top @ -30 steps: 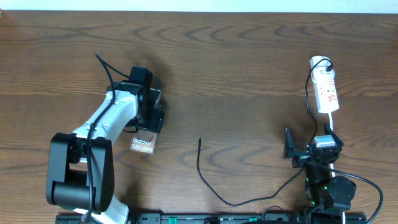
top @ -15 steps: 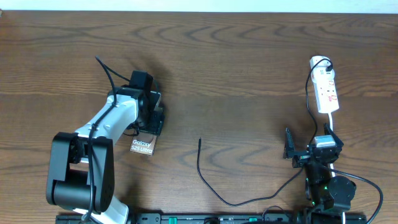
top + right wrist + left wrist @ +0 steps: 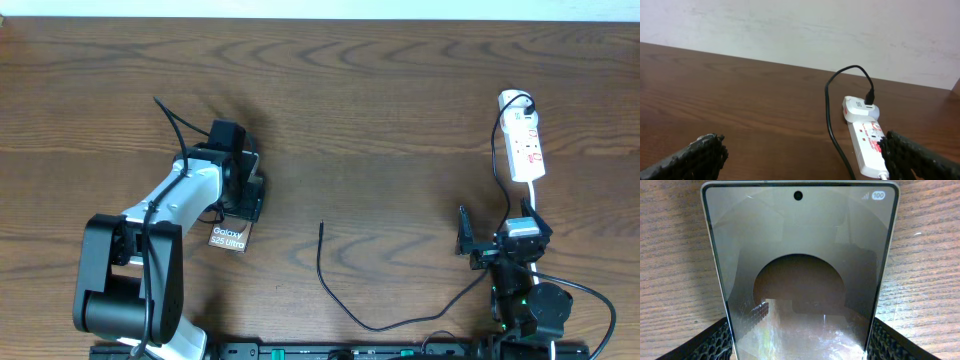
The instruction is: Plug charger to phone and switch on socket
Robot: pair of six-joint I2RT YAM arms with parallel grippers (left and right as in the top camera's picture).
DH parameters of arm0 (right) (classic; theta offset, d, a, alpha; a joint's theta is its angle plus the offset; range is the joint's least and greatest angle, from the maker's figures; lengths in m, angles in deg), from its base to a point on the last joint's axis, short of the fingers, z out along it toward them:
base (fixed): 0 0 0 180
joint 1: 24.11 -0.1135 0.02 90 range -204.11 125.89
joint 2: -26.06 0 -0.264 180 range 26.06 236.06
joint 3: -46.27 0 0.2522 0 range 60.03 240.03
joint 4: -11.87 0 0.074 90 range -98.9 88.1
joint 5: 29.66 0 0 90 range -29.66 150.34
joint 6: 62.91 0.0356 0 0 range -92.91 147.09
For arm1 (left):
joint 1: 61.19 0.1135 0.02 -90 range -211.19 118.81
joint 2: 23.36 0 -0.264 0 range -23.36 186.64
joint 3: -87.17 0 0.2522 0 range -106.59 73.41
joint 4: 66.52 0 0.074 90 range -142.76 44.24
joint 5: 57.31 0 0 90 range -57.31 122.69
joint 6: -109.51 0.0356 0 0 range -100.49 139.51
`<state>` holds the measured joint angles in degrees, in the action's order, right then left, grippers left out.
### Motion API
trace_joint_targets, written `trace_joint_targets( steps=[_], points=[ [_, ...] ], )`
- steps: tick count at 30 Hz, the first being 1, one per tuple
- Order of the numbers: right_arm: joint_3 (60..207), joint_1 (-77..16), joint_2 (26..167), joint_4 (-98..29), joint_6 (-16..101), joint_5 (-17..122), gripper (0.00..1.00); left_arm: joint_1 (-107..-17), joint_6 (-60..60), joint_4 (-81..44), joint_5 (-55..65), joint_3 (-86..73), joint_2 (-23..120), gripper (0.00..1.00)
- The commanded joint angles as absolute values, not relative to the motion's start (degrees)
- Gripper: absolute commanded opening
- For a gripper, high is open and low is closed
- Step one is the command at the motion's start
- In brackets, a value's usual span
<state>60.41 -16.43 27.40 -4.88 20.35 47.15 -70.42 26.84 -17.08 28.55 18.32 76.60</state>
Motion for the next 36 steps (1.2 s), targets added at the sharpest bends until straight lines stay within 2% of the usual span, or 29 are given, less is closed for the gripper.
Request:
trace_joint_targets(
  steps=[1, 7, 12, 36],
  points=[
    [60.34, -16.65, 27.19, -5.14, 19.73, 47.30, 0.99, -70.53, 26.27, -16.89, 28.66, 19.19, 75.86, 0.65],
    [60.34, -16.65, 27.19, -5.14, 19.73, 47.28, 0.99, -70.53, 26.30, -16.65, 28.66, 19.19, 75.86, 0.86],
    [60.34, -16.65, 27.19, -5.14, 19.73, 47.30, 0.99, -70.53, 26.30, -15.90, 28.66, 19.19, 75.86, 0.98],
    [60.34, -16.65, 27.19, -5.14, 19.73, 47.30, 0.99, -70.53, 27.85, -14.68, 24.14, 21.99, 75.88, 1.00]
  ],
)
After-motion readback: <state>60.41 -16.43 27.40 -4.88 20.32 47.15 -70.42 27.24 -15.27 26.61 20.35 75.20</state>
